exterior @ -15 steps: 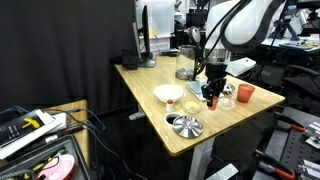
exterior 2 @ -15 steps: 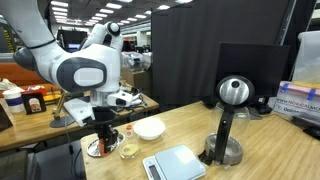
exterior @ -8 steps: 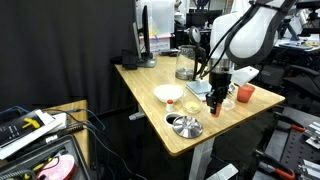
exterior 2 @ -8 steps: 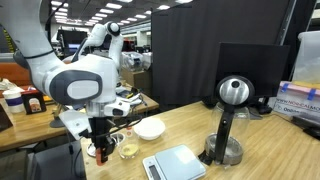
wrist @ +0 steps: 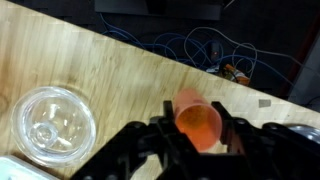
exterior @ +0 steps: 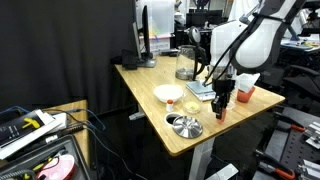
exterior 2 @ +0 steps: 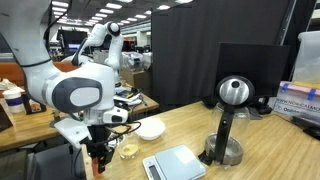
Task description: Pick the small orange cup and pour its contents into the glass cup
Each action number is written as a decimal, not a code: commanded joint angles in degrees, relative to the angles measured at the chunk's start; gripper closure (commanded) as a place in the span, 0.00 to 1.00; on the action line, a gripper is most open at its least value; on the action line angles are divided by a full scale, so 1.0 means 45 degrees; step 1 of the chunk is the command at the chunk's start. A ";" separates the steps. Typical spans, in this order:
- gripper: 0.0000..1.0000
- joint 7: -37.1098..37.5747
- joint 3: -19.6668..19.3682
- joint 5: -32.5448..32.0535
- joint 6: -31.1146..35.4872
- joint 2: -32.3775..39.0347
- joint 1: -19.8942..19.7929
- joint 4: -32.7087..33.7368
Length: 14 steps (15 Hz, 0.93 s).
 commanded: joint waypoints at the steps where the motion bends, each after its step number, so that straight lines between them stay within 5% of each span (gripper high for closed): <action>1: 0.84 0.0419 -0.0406 -0.0726 0.0224 0.0093 0.0203 0.0071; 4: 0.80 0.0575 -0.0563 -0.1041 0.0217 0.0114 0.0207 0.0182; 6: 0.38 0.0632 -0.0650 -0.1214 0.0197 0.0099 0.0208 0.0246; 12: 0.00 0.0695 -0.0815 -0.1210 0.0171 -0.0027 0.0144 0.0321; 14: 0.00 0.0713 -0.0900 -0.1327 -0.0064 -0.0451 0.0169 0.0194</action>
